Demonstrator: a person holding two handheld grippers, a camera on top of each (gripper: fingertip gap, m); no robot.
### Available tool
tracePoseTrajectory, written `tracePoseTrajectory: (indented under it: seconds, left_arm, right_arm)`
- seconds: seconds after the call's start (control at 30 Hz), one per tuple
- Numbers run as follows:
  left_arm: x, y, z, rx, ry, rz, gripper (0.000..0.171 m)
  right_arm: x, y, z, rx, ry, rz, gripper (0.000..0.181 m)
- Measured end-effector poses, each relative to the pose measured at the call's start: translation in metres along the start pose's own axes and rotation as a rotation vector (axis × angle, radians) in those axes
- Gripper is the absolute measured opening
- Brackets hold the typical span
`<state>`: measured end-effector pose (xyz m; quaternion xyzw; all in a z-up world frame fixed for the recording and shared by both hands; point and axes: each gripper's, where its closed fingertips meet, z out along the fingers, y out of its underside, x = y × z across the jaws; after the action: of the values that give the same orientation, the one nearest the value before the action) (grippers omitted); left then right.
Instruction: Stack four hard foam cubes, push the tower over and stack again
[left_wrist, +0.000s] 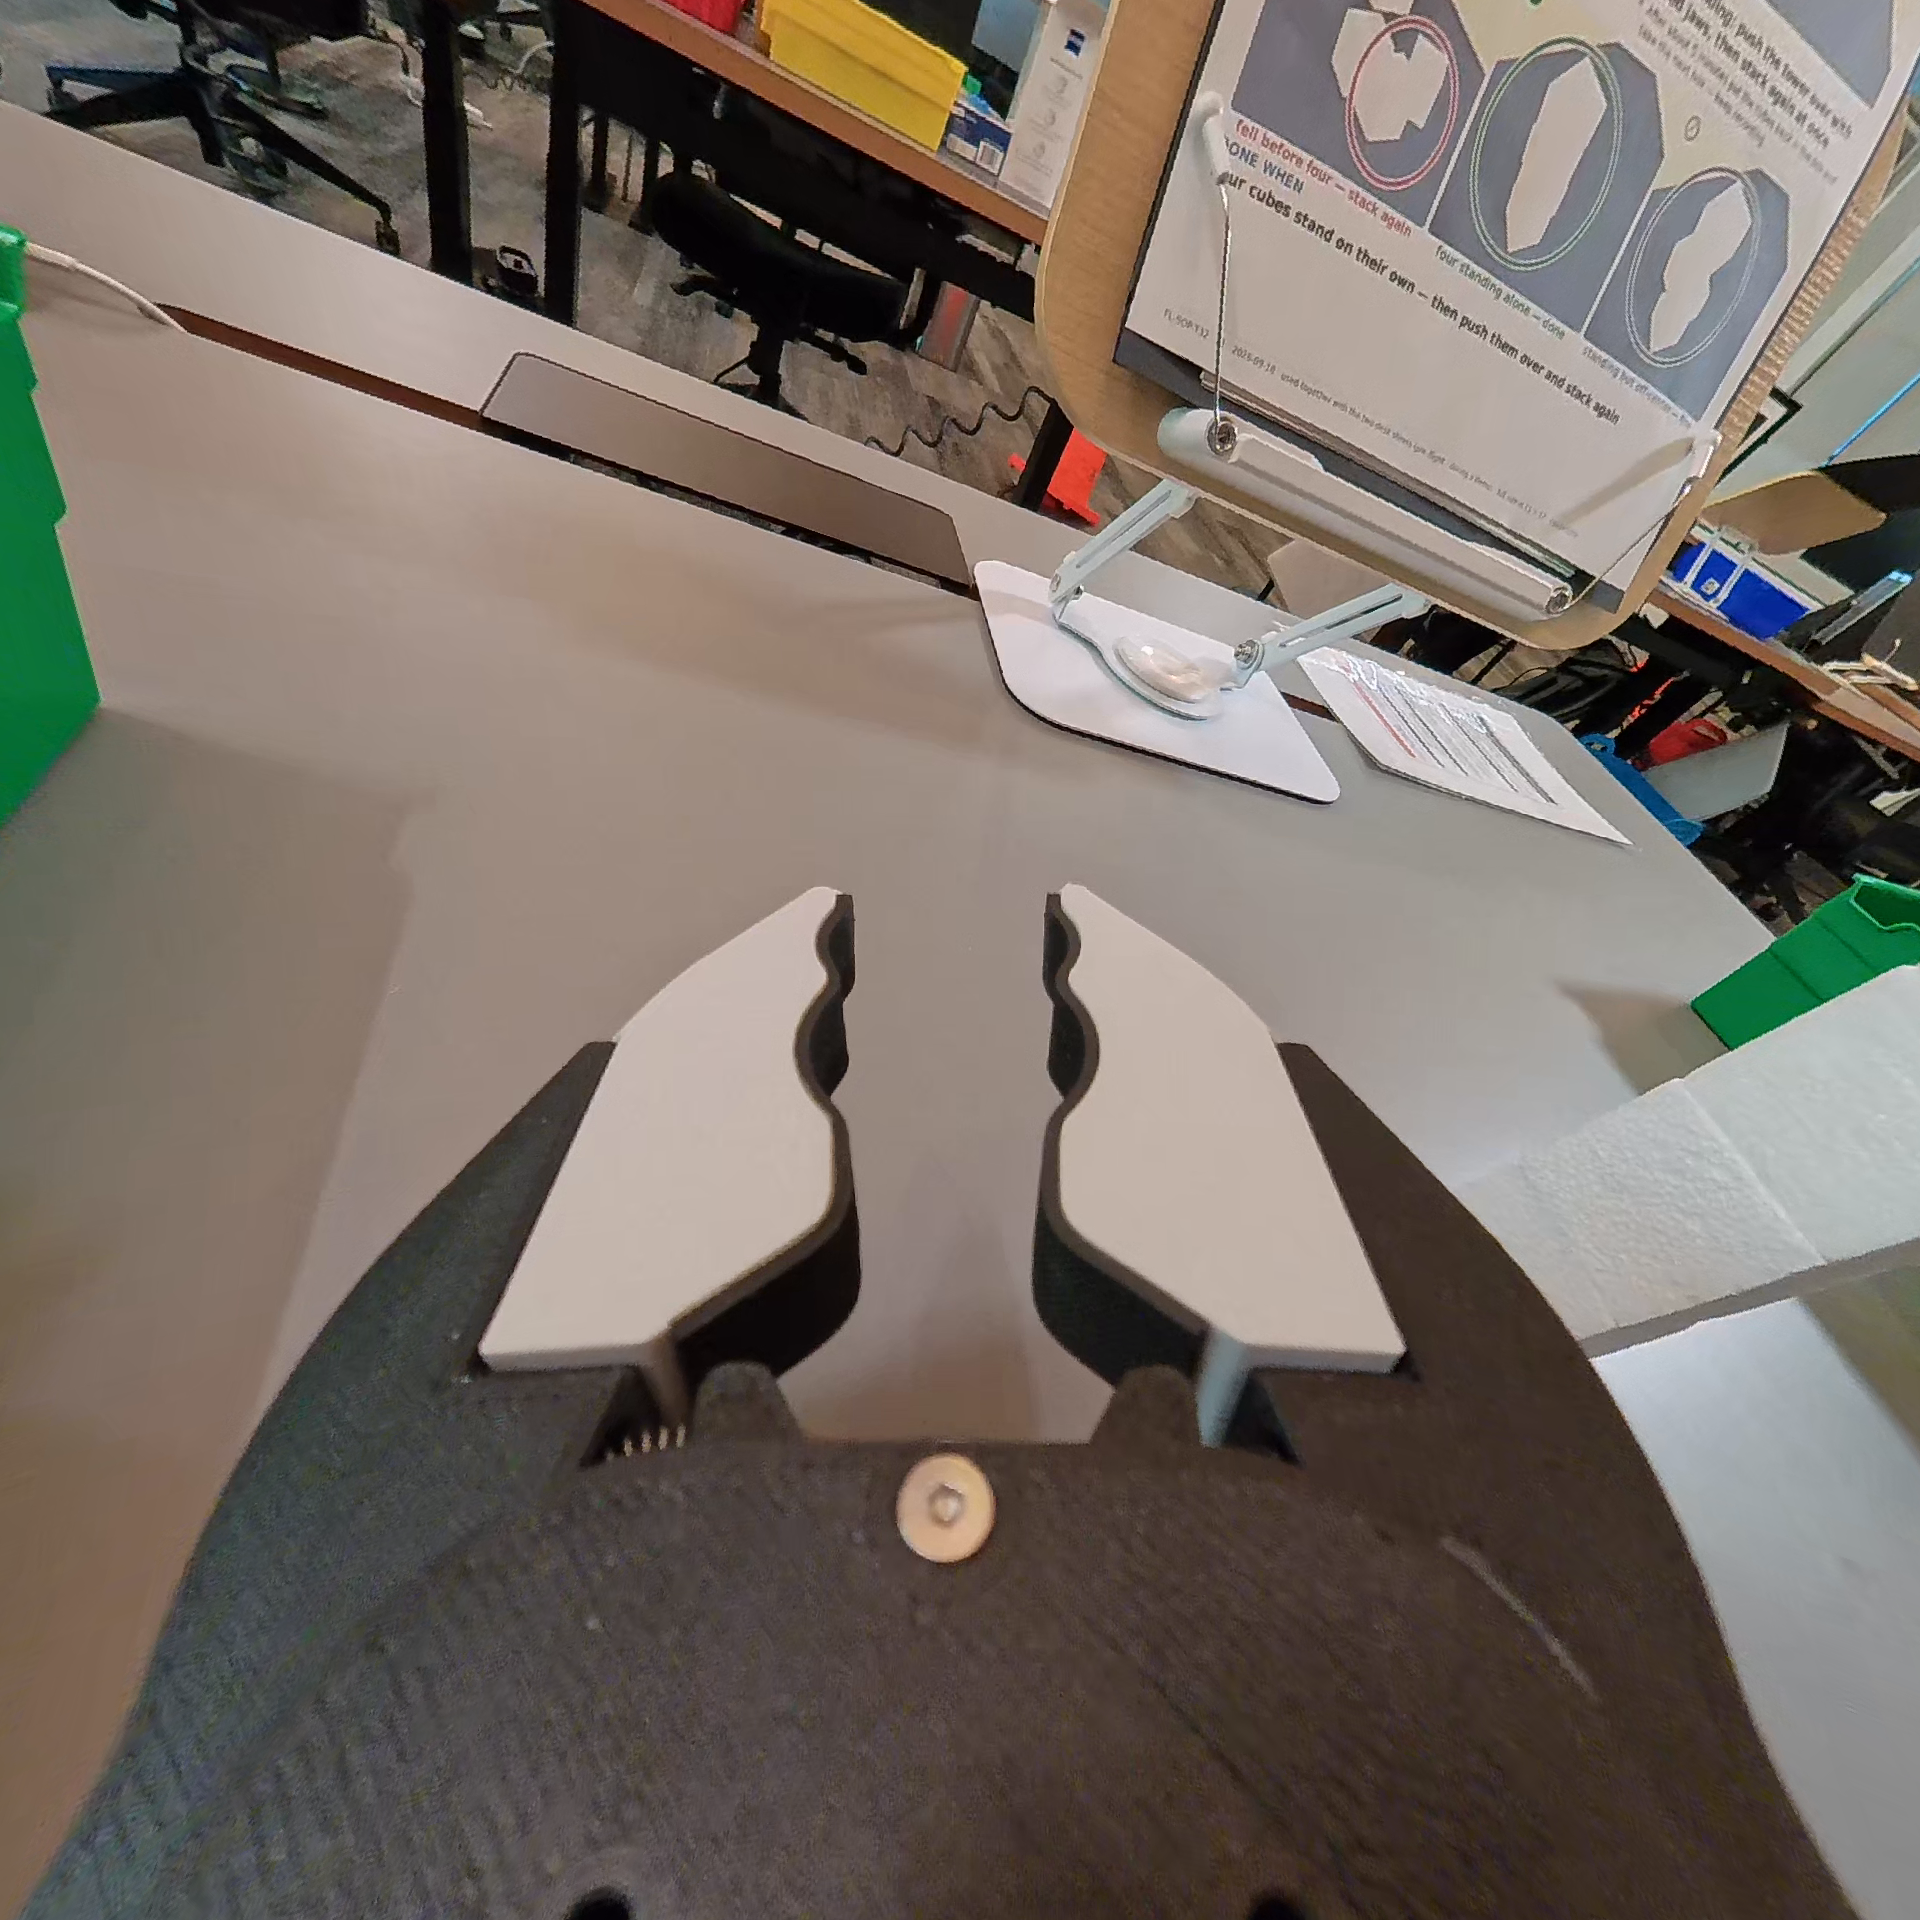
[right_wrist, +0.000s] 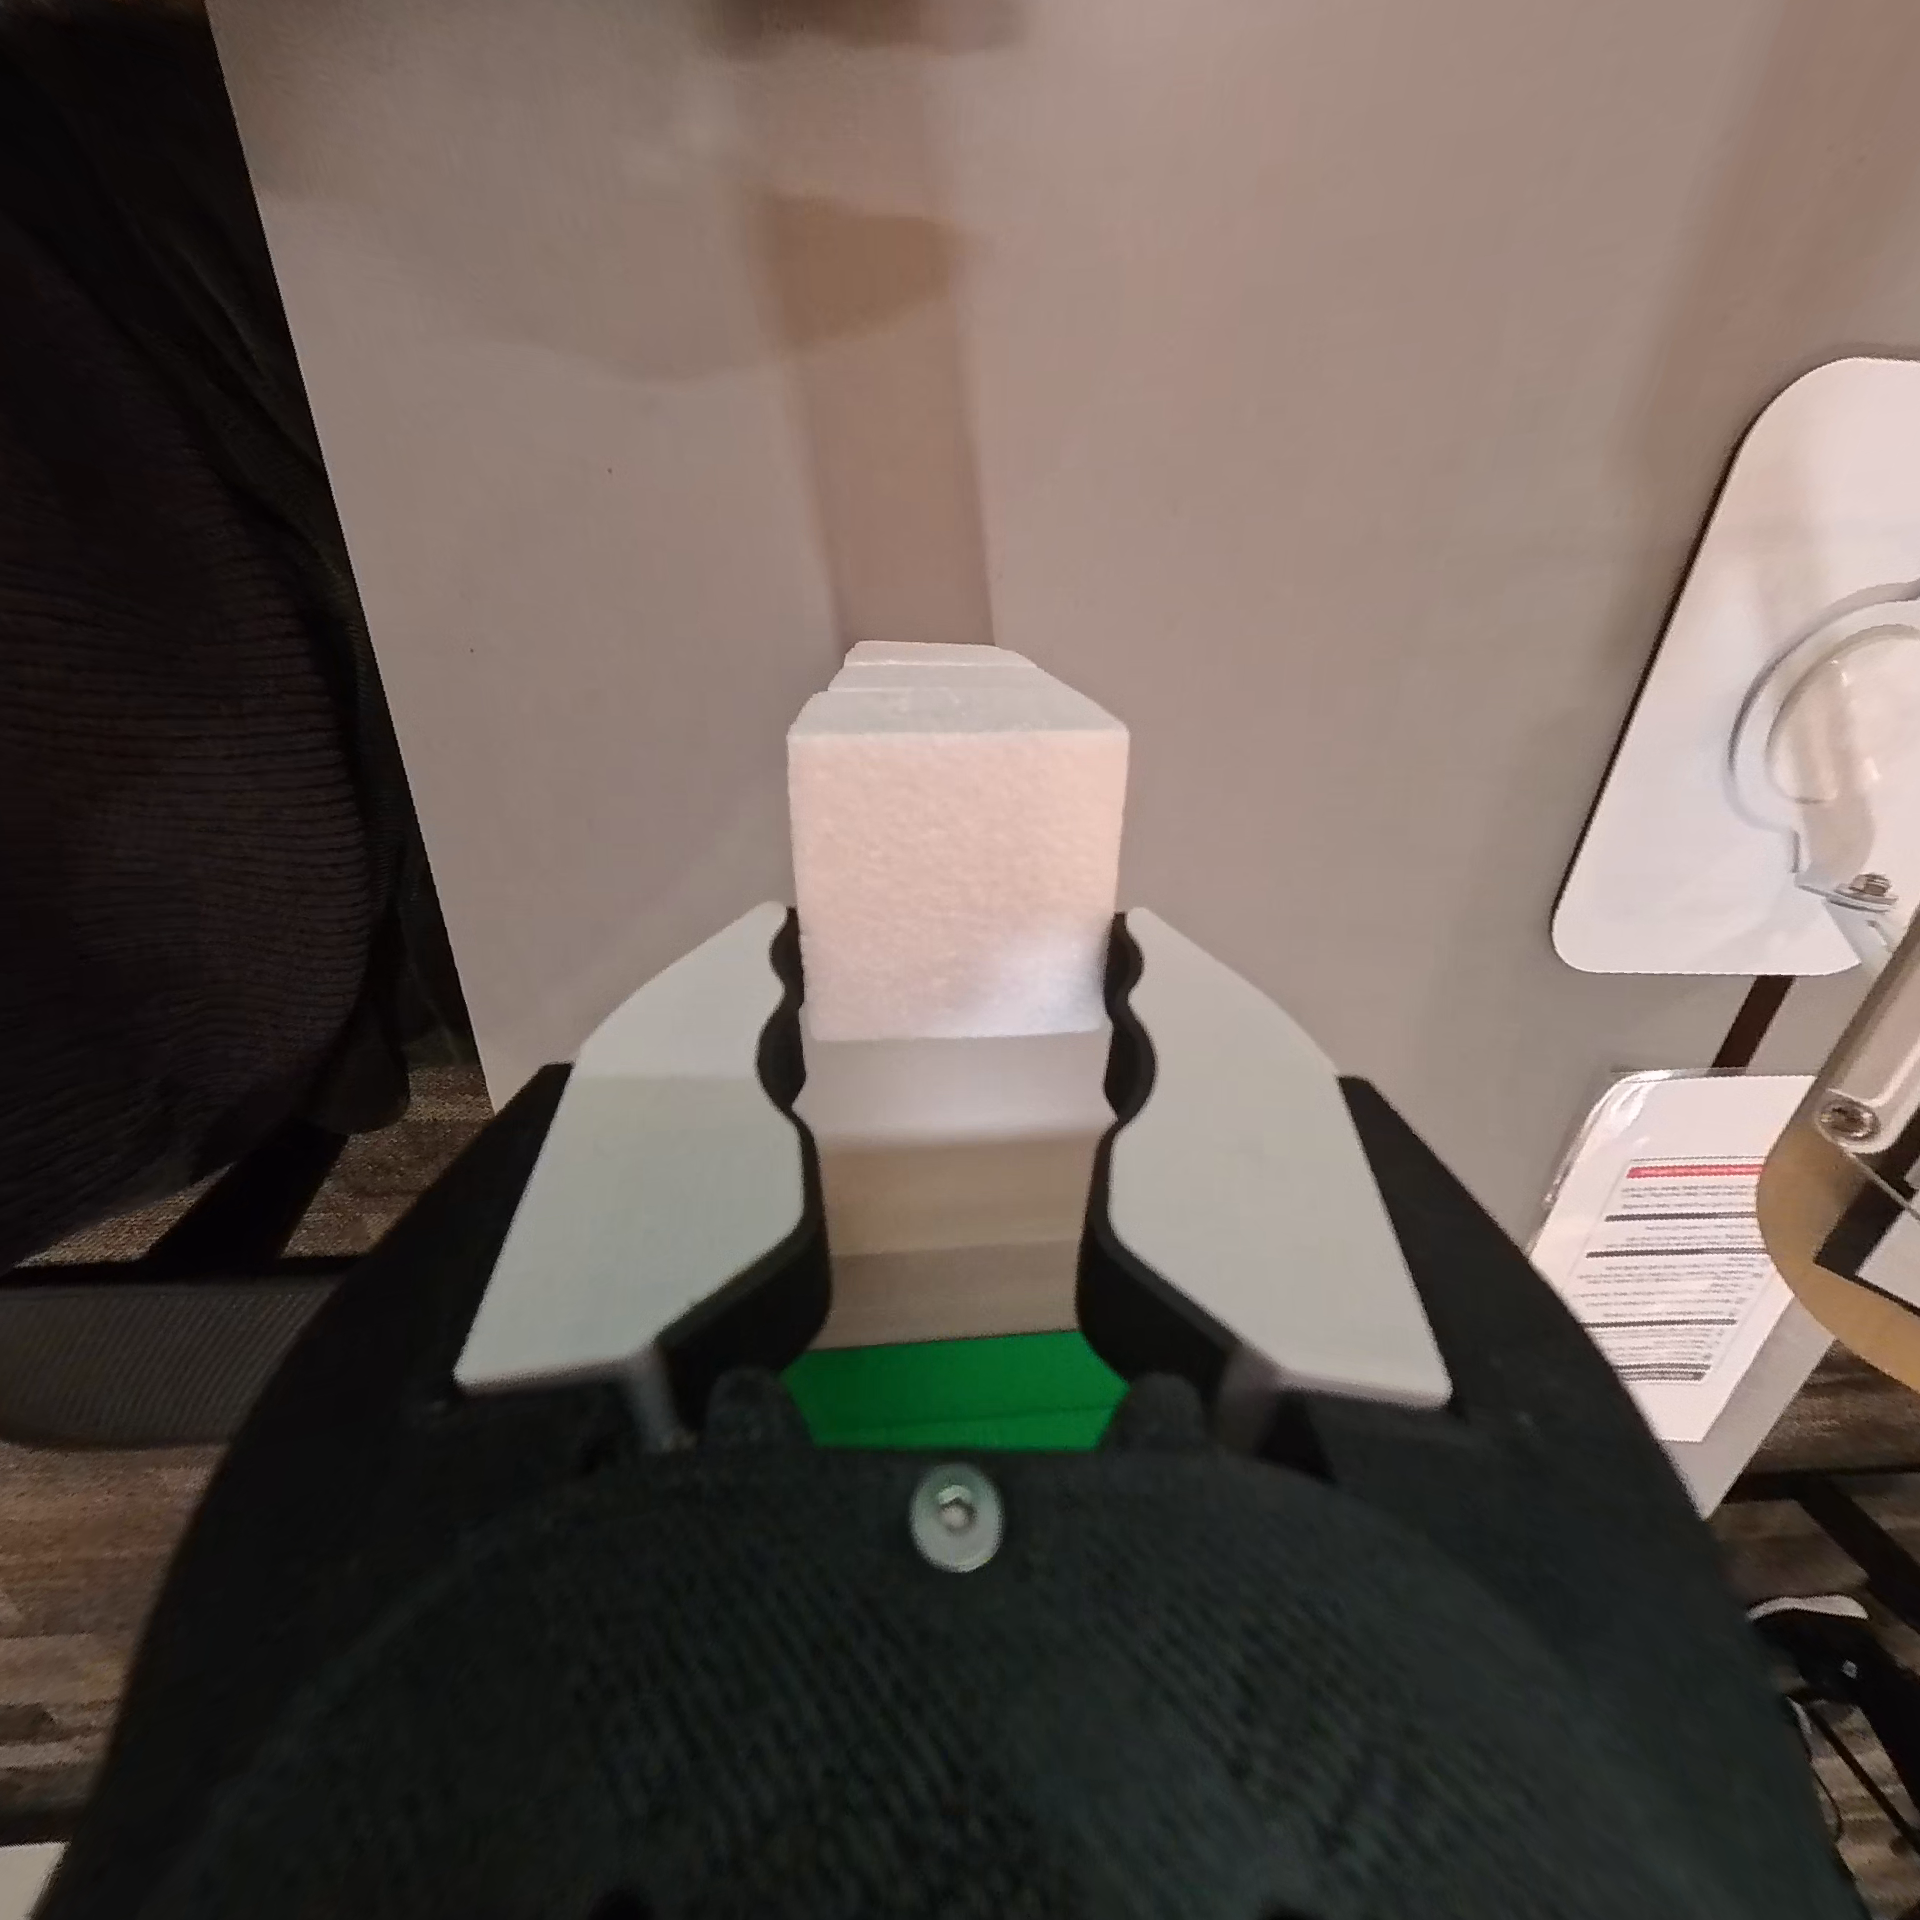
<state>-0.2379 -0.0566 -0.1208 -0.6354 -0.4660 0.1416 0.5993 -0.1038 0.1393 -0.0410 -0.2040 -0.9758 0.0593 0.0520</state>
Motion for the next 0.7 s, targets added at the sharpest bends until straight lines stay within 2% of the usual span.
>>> tracePoseTrajectory:
  seconds: [0.17, 0.33, 0.47, 0.57, 0.7]
  left_arm:
    - [0.0, 0.0, 0.0, -0.001, 0.0, 0.001, 0.036]
    - [0.0, 0.0, 0.0, -0.001, 0.0, 0.001, 0.036]
    - [0.001, 0.001, 0.0, -0.002, 0.002, 0.001, 0.036]
    - [0.001, 0.0, 0.0, -0.001, 0.002, 0.001, 0.036]
    - [0.0, -0.001, -0.001, 0.003, 0.002, -0.001, 0.036]
  right_arm:
    - [0.001, 0.001, 0.0, 0.005, 0.003, 0.003, 0.057]
    - [0.0, 0.001, 0.0, 0.007, 0.012, -0.006, 0.075]
    - [-0.001, -0.004, -0.012, 0.047, 0.031, 0.01, 0.08]
    - [0.0, -0.007, -0.03, 0.137, 0.063, 0.052, 0.081]
    - [0.002, -0.011, -0.062, 0.388, 0.17, 0.185, 0.077]
